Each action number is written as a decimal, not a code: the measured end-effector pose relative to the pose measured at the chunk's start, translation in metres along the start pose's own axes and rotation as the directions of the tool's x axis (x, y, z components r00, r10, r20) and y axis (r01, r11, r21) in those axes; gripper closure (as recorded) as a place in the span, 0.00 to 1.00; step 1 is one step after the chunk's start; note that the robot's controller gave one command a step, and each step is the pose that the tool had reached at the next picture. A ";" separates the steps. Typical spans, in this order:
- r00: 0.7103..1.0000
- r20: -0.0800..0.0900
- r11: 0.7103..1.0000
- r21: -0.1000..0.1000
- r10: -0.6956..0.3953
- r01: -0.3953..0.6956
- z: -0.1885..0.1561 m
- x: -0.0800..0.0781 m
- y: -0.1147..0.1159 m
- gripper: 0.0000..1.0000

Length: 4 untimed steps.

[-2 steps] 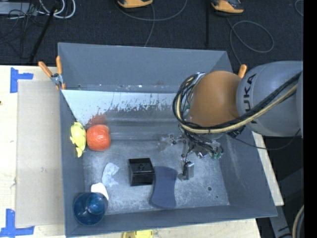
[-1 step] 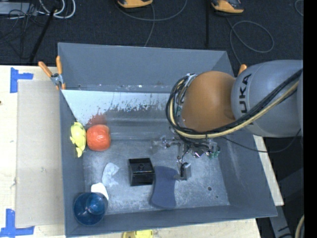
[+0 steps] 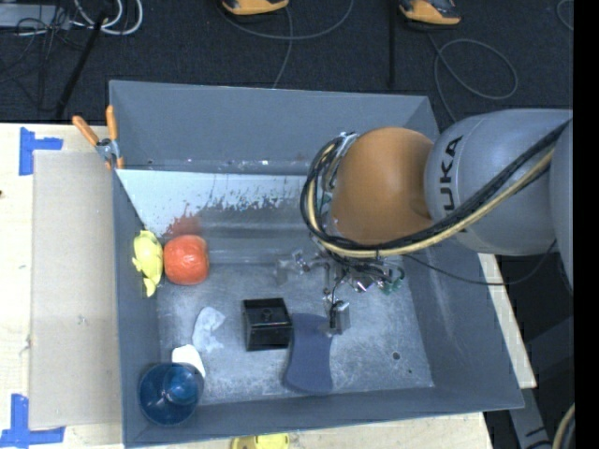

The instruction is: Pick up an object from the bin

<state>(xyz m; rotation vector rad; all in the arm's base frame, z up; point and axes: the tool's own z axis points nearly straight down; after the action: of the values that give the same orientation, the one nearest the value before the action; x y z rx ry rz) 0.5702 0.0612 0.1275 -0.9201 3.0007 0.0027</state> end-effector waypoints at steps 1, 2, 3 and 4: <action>0.997 -0.001 0.997 0.000 -0.077 0.077 -0.028 -0.028 0.060 1.00; 0.996 0.000 0.996 0.001 -0.089 0.089 -0.032 -0.031 0.067 1.00; 0.929 -0.004 0.929 0.001 0.370 -0.370 -0.037 -0.029 0.096 0.00; 0.930 -0.004 0.930 0.002 0.368 -0.368 -0.037 -0.029 0.096 0.00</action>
Offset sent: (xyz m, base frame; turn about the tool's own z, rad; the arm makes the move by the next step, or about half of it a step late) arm 0.0000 0.0000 0.0000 0.0000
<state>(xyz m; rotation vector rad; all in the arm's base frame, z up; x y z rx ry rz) 0.5405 0.1572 0.1644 -0.3420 3.1237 -0.0001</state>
